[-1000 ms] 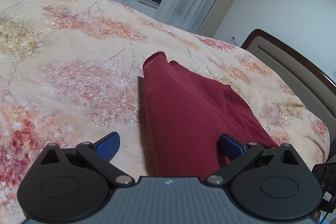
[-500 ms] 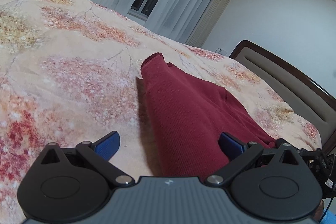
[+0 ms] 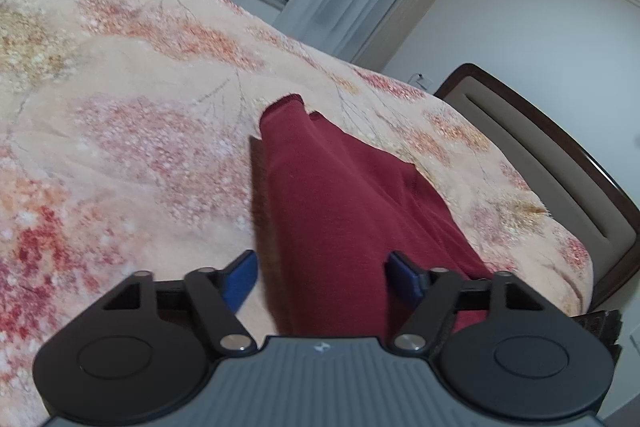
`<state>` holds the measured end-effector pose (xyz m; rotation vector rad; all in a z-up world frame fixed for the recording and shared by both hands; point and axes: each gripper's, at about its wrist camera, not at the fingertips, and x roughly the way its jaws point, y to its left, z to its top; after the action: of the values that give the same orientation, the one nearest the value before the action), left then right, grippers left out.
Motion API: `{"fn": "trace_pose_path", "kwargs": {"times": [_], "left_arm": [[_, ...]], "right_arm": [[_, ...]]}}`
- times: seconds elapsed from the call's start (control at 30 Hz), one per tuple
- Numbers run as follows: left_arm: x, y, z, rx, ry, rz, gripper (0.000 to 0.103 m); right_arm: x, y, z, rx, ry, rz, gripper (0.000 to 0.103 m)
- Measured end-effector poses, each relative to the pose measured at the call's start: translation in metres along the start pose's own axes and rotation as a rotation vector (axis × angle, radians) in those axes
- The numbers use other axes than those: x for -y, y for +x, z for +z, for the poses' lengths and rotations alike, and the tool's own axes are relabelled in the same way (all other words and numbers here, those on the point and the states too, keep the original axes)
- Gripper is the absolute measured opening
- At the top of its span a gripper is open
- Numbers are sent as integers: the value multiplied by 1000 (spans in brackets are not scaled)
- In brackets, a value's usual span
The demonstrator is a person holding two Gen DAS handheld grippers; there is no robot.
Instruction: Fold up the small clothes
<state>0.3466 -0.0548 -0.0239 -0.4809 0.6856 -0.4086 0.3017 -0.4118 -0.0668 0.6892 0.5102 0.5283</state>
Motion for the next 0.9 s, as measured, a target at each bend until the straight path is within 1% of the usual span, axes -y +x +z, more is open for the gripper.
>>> {"fn": "trace_pose_path", "kwargs": {"times": [0.03,0.07,0.2,0.37,0.5,0.67,0.77,0.9], "left_arm": [[2,1,0,-15,-6,-3,63],[4,3,1,-28,-9,2,62],[12,6,3,-45,9,37,58],[15,6,5,-52,3,61,54],[20,5,8,-56,11,74,50],[25,0,10,-49,22,71,40],[26,-4,12,-46,24,63,38],[26,-9,13,-44,16,58,35]], "right_arm": [[-1,0,0,0,-6,-8,72],[-3,0,-1,1,-11,-16,71],[-7,-3,-6,12,-20,-38,65],[-10,-4,-7,16,-33,-52,60],[-21,-4,-5,6,-43,-96,52],[-37,-7,-3,27,-43,-149,44],[-47,-10,-1,49,-48,-162,42],[-66,-11,3,70,-115,-183,40]]}}
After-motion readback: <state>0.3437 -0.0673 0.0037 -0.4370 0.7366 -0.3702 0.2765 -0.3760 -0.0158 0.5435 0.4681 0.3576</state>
